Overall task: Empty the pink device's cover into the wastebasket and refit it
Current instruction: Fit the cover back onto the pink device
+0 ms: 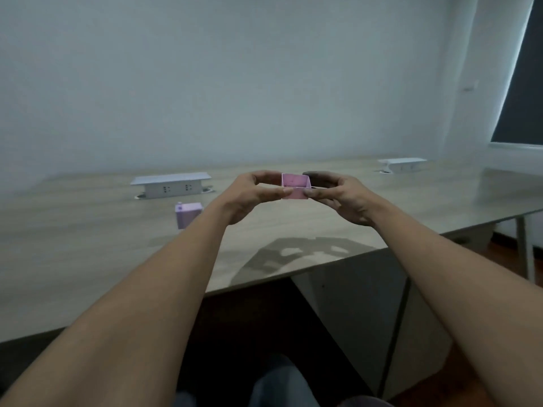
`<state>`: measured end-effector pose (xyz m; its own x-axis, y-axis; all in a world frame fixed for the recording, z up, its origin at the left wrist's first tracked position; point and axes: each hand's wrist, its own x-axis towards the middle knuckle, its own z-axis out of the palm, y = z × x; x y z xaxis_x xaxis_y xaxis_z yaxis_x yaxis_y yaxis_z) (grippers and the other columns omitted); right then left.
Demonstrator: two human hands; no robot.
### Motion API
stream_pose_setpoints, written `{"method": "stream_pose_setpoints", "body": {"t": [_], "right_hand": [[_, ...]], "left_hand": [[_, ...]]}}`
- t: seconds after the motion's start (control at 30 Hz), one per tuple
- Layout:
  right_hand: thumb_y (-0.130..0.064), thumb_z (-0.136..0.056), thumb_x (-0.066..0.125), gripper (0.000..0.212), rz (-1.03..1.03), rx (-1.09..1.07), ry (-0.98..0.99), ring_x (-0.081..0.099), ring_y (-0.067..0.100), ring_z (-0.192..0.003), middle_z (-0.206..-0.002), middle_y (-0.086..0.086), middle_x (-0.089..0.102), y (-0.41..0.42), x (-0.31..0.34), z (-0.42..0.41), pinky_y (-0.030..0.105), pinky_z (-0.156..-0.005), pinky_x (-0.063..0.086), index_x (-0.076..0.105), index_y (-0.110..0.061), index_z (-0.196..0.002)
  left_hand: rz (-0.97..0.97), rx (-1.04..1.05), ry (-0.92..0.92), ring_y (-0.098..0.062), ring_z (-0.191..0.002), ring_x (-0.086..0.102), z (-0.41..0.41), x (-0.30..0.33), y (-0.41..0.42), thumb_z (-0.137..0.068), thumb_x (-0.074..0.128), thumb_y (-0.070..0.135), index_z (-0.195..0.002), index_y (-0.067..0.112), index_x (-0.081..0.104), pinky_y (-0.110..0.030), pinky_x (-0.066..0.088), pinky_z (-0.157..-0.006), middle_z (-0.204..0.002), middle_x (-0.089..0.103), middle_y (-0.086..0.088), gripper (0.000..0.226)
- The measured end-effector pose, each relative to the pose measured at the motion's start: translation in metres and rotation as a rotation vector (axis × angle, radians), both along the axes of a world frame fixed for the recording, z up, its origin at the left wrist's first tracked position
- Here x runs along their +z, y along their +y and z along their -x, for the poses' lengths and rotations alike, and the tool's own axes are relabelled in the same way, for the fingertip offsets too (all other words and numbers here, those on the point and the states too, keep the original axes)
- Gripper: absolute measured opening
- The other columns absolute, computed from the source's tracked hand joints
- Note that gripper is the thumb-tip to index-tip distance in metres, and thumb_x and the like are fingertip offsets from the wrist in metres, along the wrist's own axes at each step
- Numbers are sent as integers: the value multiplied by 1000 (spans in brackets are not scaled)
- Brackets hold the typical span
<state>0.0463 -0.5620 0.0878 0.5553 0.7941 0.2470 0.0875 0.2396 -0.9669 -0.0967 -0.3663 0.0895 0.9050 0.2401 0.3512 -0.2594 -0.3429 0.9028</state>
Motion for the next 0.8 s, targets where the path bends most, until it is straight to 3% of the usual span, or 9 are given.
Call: {"method": "stream_pose_setpoints", "body": {"t": [0.2, 0.47, 0.6, 0.7, 0.8], "right_hand": [[4, -83, 76, 53, -25, 110, -64, 68, 20, -119, -127, 12, 72, 89, 9, 30, 28, -105, 50, 62, 1, -134], [-10, -78, 86, 52, 8, 113, -133, 70, 16, -117, -120, 8, 76, 177, -7, 57, 33, -111, 47, 69, -2, -127], [-17, -75, 89, 52, 79, 86, -229, 69, 12, -117, -118, 2, 77, 205, -26, 61, 32, -111, 45, 73, -6, -124], [-15, -76, 88, 56, 130, 114, -261, 67, 13, -120, -125, 2, 74, 222, -37, 65, 28, -105, 46, 71, -5, -128], [-16, -77, 87, 56, 164, 131, -297, 68, 7, -114, -127, 0, 73, 231, -43, 68, 13, -86, 49, 70, -6, -130]], "left_hand": [[-21, 165, -12, -11, -106, 74, 53, 14, 68, -83, 83, 15, -124, 8, 73, -19, 54, -90, -117, 78, -5, 42], [65, 360, -26, -17, -111, 72, 122, 3, 145, -85, 81, 13, -123, 9, 73, -30, 55, -100, -120, 77, -5, 39], [67, 479, -1, -11, -102, 71, 155, -16, 173, -86, 80, 14, -122, 13, 74, -26, 55, -87, -118, 77, 0, 37], [60, 563, 44, -7, -98, 71, 173, -34, 188, -85, 81, 18, -125, 15, 73, -24, 52, -79, -118, 77, 4, 40], [49, 585, 104, 1, -87, 71, 181, -52, 197, -86, 80, 18, -122, 17, 74, -23, 49, -75, -108, 79, 9, 37]]}}
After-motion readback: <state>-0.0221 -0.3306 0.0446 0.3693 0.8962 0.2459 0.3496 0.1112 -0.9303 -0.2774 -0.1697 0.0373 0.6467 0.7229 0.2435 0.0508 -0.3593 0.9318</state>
